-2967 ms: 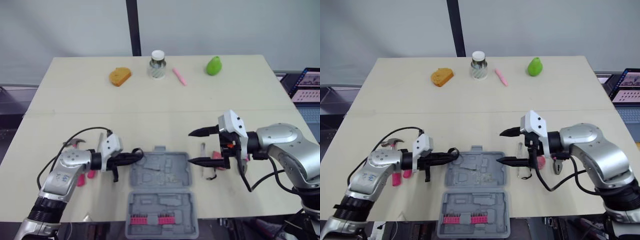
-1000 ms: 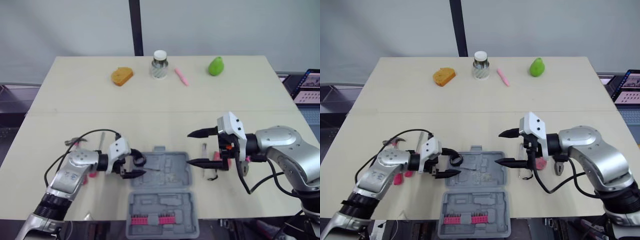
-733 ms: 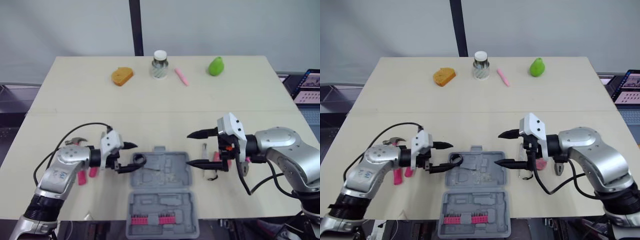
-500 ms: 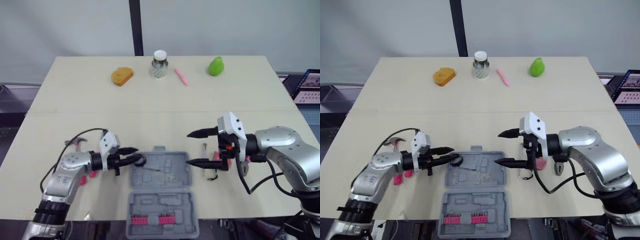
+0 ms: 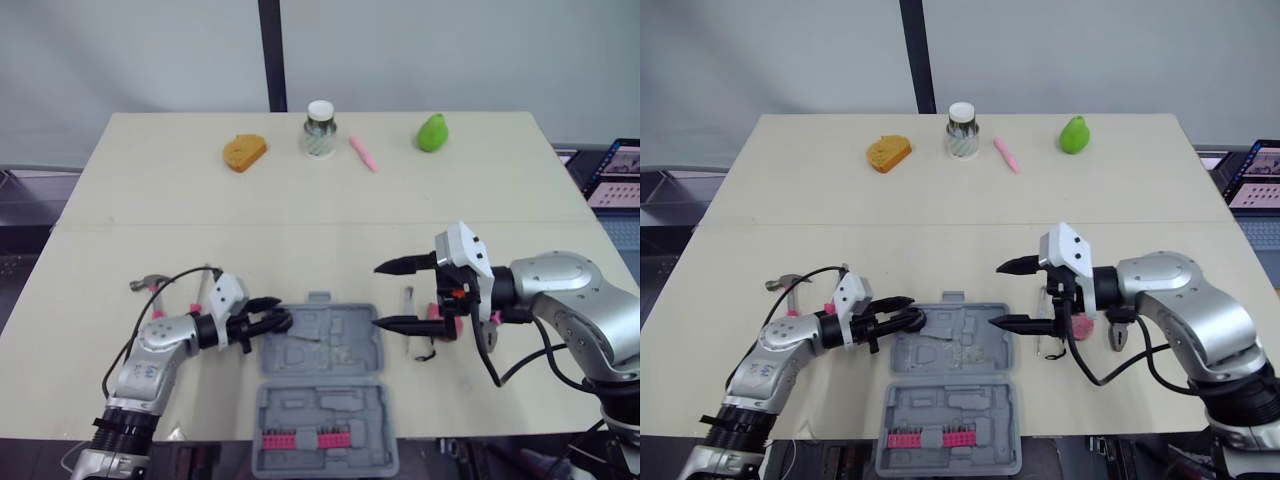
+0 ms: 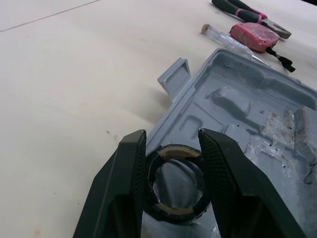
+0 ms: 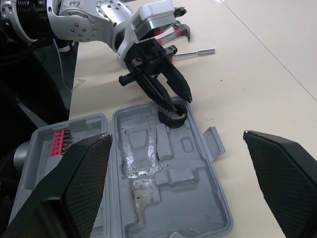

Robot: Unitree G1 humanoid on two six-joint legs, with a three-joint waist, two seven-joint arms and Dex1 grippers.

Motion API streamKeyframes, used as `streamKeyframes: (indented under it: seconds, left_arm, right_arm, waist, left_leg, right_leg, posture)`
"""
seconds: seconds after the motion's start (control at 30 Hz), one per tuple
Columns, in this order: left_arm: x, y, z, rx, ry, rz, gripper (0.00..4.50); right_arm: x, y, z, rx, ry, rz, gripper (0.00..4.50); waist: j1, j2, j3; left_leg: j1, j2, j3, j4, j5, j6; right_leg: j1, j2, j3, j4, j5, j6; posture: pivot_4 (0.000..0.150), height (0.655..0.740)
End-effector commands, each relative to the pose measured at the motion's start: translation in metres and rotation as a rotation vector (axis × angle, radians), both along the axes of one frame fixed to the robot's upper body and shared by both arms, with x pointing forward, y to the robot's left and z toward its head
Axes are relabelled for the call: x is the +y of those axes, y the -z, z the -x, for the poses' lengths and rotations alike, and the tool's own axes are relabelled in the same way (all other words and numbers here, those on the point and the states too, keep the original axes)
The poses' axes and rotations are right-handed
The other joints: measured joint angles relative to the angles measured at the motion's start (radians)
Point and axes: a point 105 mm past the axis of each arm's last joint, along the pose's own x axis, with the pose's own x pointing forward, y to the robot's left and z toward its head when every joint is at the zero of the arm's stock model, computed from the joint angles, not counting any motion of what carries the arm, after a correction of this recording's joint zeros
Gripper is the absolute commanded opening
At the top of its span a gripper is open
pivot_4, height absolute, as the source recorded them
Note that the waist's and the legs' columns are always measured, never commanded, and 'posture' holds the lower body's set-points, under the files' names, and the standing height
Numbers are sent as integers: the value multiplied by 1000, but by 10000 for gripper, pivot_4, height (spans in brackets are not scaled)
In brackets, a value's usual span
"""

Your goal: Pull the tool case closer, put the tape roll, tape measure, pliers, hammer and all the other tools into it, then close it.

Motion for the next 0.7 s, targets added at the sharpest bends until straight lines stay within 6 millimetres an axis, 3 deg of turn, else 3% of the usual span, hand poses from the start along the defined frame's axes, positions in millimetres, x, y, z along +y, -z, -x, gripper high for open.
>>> streamKeyframes:
  seconds: [0.03,0.7]
  left_arm:
    - [-1,-2,4,-15,18,-1,18157]
    - [-5,0,3,-53,38,-68,18157]
  right_arm:
    - [-1,-11,-1,-48,-1,-21,45000]
    - [0,-12,1,-49,-6,-26,45000]
  waist:
    - [0,0,0]
    - [0,0,0]
  left_leg:
    - [0,0,0,0,0,0]
    - [0,0,0,0,0,0]
  right_leg:
    - [0,0,0,0,0,0]
    - [0,0,0,0,0,0]
  posture:
    - [1500,7400]
    - [1500,7400]
